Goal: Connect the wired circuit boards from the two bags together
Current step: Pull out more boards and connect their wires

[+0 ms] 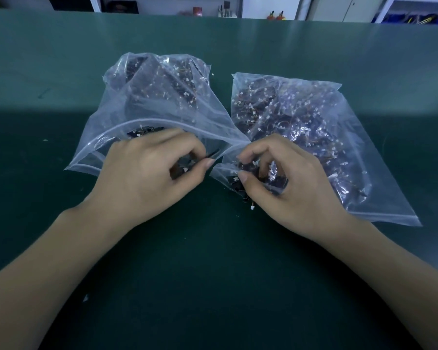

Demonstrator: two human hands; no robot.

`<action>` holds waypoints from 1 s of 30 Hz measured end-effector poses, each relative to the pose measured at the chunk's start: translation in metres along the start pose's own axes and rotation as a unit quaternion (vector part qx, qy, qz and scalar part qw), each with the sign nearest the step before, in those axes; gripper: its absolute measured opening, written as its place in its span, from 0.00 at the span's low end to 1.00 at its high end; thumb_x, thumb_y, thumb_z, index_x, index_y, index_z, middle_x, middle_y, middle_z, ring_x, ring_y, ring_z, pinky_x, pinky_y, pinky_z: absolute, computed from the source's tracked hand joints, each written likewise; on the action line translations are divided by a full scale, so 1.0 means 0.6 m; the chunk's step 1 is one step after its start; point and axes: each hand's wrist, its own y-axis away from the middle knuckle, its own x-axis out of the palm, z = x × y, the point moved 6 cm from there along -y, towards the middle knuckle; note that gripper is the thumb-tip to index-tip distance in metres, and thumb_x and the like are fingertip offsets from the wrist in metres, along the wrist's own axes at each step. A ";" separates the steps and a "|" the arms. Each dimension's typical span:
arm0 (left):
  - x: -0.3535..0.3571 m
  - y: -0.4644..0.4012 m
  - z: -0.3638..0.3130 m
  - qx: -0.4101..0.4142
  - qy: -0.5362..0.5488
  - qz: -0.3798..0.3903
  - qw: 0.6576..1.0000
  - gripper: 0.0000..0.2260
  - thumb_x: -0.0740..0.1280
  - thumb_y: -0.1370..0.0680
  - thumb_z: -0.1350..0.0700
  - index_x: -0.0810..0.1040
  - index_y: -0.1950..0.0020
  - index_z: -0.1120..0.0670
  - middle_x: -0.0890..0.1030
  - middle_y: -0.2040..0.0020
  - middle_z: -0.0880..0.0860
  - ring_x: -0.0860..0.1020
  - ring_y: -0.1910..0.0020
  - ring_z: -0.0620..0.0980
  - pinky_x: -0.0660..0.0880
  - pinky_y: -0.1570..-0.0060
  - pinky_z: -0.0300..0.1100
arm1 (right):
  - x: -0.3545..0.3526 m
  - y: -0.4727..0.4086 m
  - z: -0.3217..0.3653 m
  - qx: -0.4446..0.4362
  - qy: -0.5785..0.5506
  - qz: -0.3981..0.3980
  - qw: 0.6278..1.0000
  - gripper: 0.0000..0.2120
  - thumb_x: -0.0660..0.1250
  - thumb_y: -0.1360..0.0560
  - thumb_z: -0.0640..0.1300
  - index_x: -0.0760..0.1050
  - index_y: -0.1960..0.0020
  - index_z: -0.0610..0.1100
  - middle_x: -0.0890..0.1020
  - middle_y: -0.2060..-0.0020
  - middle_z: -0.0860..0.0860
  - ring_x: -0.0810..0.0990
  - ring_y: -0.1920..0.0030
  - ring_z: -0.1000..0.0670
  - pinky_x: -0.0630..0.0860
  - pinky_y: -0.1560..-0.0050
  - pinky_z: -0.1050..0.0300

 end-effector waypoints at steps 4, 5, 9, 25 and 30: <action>0.002 0.003 -0.013 0.042 -0.009 -0.021 0.999 0.08 0.71 0.15 0.52 0.86 0.53 0.51 0.83 0.60 0.44 0.78 0.64 0.47 0.75 0.72 0.47 | 0.001 -0.001 -0.003 0.011 -0.011 0.002 1.000 0.10 0.73 0.19 0.46 0.79 0.38 0.51 0.82 0.50 0.57 0.81 0.56 0.50 0.72 0.53 0.66; 0.001 0.003 -0.012 0.046 -0.005 -0.026 0.999 0.09 0.71 0.15 0.52 0.86 0.52 0.52 0.83 0.59 0.45 0.79 0.64 0.47 0.75 0.72 0.48 | 0.001 -0.001 -0.004 0.011 -0.009 0.003 1.000 0.10 0.72 0.18 0.48 0.80 0.37 0.51 0.82 0.50 0.57 0.81 0.56 0.50 0.72 0.53 0.66; -0.004 0.004 -0.014 0.056 0.035 -0.049 0.997 0.09 0.71 0.14 0.53 0.87 0.51 0.54 0.84 0.59 0.47 0.78 0.63 0.47 0.76 0.70 0.51 | 0.003 -0.001 -0.002 0.002 -0.019 0.001 1.000 0.12 0.70 0.17 0.50 0.80 0.36 0.47 0.83 0.50 0.56 0.81 0.56 0.51 0.69 0.53 0.69; 0.029 0.010 -0.039 -0.113 0.343 -0.004 0.933 0.06 0.70 0.15 0.53 0.84 0.50 0.51 0.83 0.59 0.47 0.79 0.61 0.47 0.74 0.57 0.37 | 0.007 -0.002 0.009 -0.047 -0.039 0.017 0.998 0.09 0.69 0.16 0.46 0.84 0.46 0.41 0.77 0.57 0.60 0.77 0.59 0.58 0.73 0.56 0.63; 0.043 0.013 -0.034 -0.154 0.401 0.032 0.902 0.07 0.69 0.16 0.53 0.87 0.44 0.51 0.82 0.58 0.44 0.77 0.65 0.43 0.74 0.64 0.34 | 0.004 -0.002 0.004 -0.014 -0.051 0.010 0.999 0.12 0.66 0.15 0.48 0.84 0.44 0.41 0.83 0.56 0.52 0.80 0.58 0.52 0.73 0.56 0.63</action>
